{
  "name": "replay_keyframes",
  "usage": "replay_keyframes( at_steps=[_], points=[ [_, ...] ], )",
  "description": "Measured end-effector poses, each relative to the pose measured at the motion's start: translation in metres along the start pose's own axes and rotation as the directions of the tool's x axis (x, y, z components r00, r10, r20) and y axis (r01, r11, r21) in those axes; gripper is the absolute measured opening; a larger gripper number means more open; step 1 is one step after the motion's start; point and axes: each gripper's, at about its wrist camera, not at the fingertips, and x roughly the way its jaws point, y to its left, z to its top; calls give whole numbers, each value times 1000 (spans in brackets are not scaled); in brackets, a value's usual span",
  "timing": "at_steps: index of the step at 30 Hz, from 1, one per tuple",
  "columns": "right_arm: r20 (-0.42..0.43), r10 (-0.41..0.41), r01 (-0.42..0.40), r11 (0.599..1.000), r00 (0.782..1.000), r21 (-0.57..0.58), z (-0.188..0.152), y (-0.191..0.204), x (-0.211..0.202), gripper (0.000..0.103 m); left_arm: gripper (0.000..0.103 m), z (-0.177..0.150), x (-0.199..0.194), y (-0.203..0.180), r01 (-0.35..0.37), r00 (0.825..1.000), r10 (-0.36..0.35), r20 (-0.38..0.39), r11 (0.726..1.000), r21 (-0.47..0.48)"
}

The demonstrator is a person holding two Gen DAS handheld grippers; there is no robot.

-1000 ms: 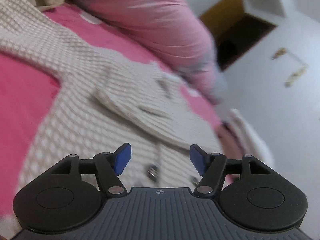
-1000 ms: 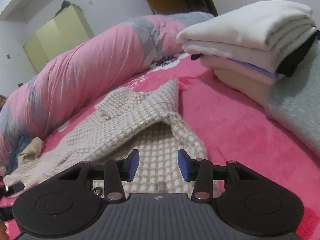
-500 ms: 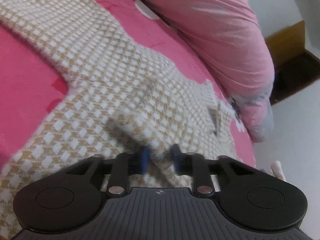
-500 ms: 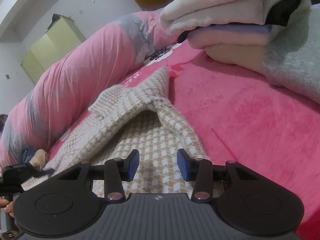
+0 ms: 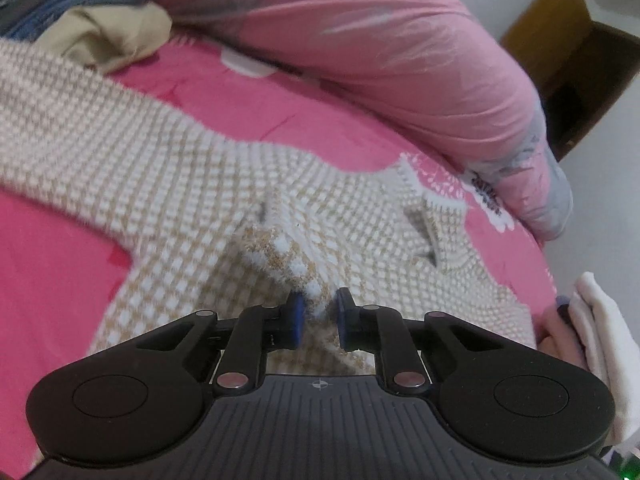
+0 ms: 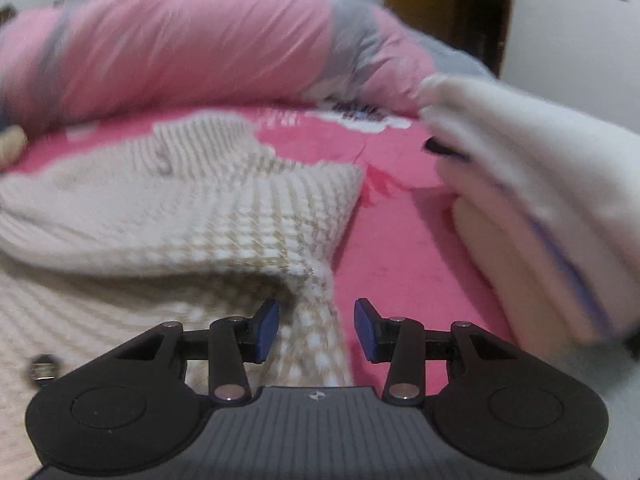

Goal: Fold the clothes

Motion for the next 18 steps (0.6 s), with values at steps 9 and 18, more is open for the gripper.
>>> replay_keyframes(
  at_steps=[9, 18],
  points=[
    [44, 79, -89, 948, 996, 306, -33, -45, 13, 14, 14, -29, 17, 33, -50, 998, 49, 34, 998, 43],
    [48, 63, -74, 954, 997, 289, -32, -42, 16, 15, 33, -42, -12, 59, -57, 997, 49, 58, 987, 149]
  ],
)
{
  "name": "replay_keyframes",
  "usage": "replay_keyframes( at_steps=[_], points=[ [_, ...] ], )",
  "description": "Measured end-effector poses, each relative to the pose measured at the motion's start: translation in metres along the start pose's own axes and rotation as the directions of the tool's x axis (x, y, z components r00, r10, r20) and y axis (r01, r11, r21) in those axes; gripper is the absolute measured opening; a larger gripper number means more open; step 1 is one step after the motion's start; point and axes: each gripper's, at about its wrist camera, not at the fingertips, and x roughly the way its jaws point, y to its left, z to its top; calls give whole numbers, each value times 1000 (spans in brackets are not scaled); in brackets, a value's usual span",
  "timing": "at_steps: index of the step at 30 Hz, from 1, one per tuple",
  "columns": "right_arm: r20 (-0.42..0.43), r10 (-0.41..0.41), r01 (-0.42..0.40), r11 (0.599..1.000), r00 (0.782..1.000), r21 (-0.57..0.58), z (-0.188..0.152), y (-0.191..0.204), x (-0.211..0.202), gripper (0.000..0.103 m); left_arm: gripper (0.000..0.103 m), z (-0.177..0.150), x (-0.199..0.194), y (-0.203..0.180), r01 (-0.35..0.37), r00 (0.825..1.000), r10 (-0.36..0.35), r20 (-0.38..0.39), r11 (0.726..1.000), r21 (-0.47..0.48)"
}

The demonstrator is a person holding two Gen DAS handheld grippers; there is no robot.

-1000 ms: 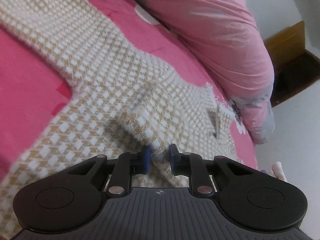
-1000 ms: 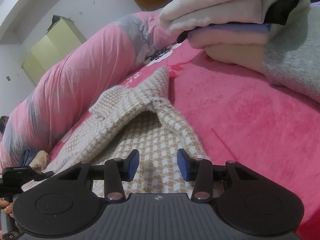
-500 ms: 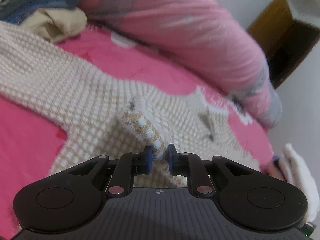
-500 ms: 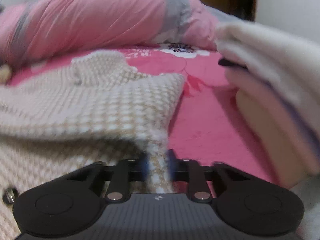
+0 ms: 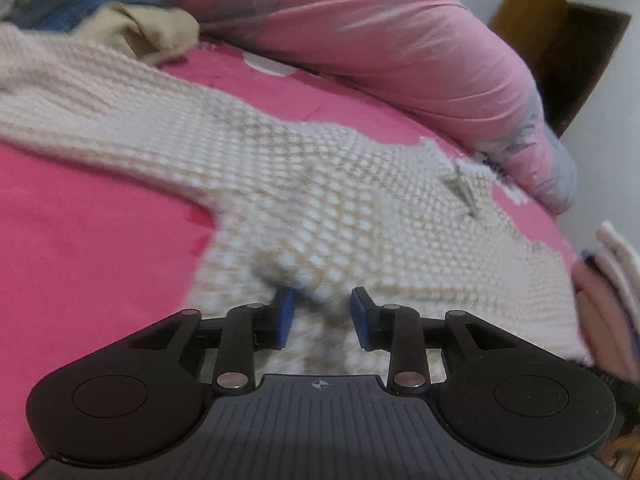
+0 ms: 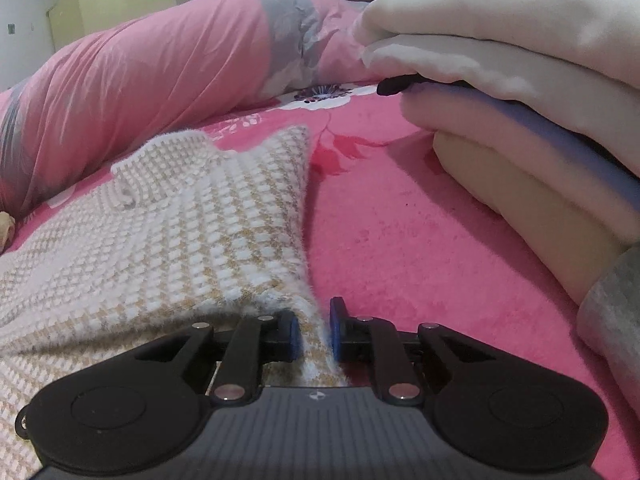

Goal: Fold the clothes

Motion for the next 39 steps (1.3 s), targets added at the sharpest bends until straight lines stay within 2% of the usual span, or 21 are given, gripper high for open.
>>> replay_keyframes(
  at_steps=[3, 5, 7, 8, 14, 15, 17, 19, 22, 26, 29, 32, 33, 35, 37, 39],
  points=[
    [3, 12, -12, 1000, 1000, 16, -2, -2, -1, 16, 37, 11, -21, 5, -11, 999, 9, 47, 999, 51],
    [4, 18, -18, 1000, 1000, 23, -2, -3, -2, 16, 47, 24, -20, 9, -7, 999, 4, 50, 998, 62],
    [5, 24, -24, 999, 1000, 30, -3, -4, -2, 17, 64, 39, -11, 8, -13, 999, 11, 38, 998, 63],
    [5, 27, -27, 999, 1000, 33, -3, -5, -2, 17, 67, 44, -2, 7, -10, 1000, 9, 19, 998, 61],
    [7, 45, -45, 998, 999, 52, -3, -9, -2, 18, 68, 70, 65, -5, 33, 992, -28, -125, 999, 38],
    [7, 48, -49, 997, 999, 57, -3, -10, -1, 18, 66, 72, 74, -7, 31, 990, -25, -139, 999, 42],
    [8, 57, -57, 996, 998, 66, -4, -12, -1, 18, 48, 72, 85, -11, 28, 989, -18, -146, 997, 66],
    [8, 65, -65, 995, 998, 76, -4, -14, -1, 18, 30, 70, 87, -16, 10, 992, 2, -127, 996, 92],
    [10, 73, -73, 994, 997, 86, -4, -16, -1, 19, 13, 65, 81, -21, 5, 997, 5, -75, 990, 141],
    [13, 78, -78, 993, 997, 91, -4, -17, 0, 19, 9, 58, 64, -32, -30, 1000, 29, 11, 979, 200],
    [14, 81, -82, 992, 997, 92, -4, -16, -1, 21, 9, 62, 47, -38, -51, 995, 36, 89, 983, 178],
    [13, 89, -90, 992, 996, 84, -4, -15, 0, 27, 9, 65, 30, -39, -81, 986, 57, 158, 986, 147],
    [13, 89, -90, 993, 996, 79, -4, -14, 0, 29, 9, 64, 32, -37, -101, 985, 78, 154, 985, 141],
    [12, 89, -90, 994, 996, 68, -4, -12, 0, 29, 9, 56, 49, -30, -146, 987, 134, 87, 979, 144],
    [10, 87, -87, 994, 996, 63, -4, -11, 0, 29, 10, 48, 66, -23, -189, 982, 188, 24, 970, 152],
    [8, 82, -83, 995, 997, 58, -4, -10, 0, 29, 13, 36, 73, -23, -216, 976, 214, 33, 958, 191]
  ],
)
